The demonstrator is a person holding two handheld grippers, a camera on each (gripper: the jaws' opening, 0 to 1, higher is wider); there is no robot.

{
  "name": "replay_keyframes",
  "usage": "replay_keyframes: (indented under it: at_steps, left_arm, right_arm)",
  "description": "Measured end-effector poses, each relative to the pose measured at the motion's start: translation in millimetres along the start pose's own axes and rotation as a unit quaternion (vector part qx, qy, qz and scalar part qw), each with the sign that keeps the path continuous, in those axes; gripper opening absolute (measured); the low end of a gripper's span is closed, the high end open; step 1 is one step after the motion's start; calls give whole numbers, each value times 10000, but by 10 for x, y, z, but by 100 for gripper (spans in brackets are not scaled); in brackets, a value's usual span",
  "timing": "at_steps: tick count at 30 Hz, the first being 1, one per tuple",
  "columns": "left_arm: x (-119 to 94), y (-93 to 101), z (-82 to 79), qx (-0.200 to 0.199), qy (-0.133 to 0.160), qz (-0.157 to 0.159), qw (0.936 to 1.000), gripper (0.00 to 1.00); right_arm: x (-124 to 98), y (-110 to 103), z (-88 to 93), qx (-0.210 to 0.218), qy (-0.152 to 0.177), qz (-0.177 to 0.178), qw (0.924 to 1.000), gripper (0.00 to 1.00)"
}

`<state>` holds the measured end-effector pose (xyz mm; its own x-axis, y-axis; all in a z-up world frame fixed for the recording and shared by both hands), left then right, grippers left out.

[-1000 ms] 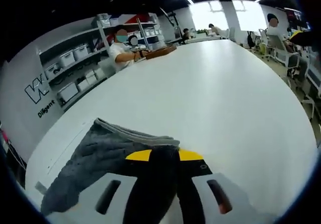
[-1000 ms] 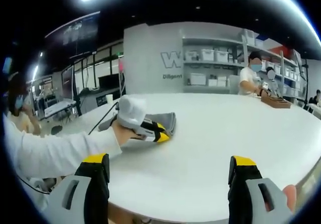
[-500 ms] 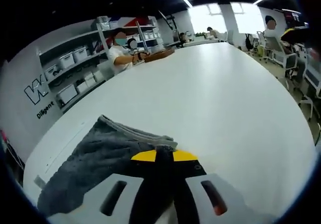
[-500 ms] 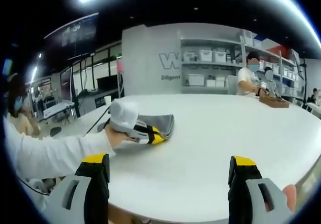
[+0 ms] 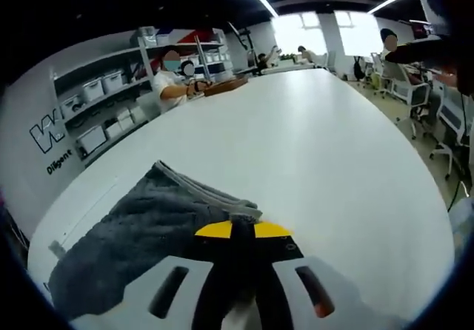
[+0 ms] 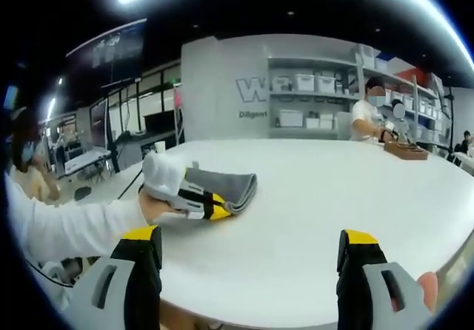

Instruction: Open the folded towel by lifting each exposed corner and separating the folded layers until the towel lies flat within the target outline without major curled edges

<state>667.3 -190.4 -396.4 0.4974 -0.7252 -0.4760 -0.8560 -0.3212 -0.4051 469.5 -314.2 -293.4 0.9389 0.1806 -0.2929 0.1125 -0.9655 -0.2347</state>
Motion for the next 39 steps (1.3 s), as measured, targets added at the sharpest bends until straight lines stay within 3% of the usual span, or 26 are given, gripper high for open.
replay_keyframes:
  at_steps: [19,31,39]
  left_arm:
    - [-673,298,244,834,21,600,9947,5]
    - [-1192,388,491,536,33,871,9947,5]
    - [-1509,429,663,135,70,838,9964,5]
  right_arm:
    - [23,-45,-4,-41,-10,-77,10000,98]
    - [38,-100,-3,-107,-15,-116,9999,98]
    - [50,-165,3,-160,-19,-211,9996,98]
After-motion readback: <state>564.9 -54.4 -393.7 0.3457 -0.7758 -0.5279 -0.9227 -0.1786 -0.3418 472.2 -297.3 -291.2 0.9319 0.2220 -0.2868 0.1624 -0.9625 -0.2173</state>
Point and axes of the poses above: the point that each gripper's makers call its tool centre point, and the gripper's own axes: x roughly forward along the fingers, y roughly to its right, z roughly out of its underside, the point moved 4 cm from there along -x, roughly backward along the fingers, and after that the axes turned 11 degrees about x, right-handed, at the moved point
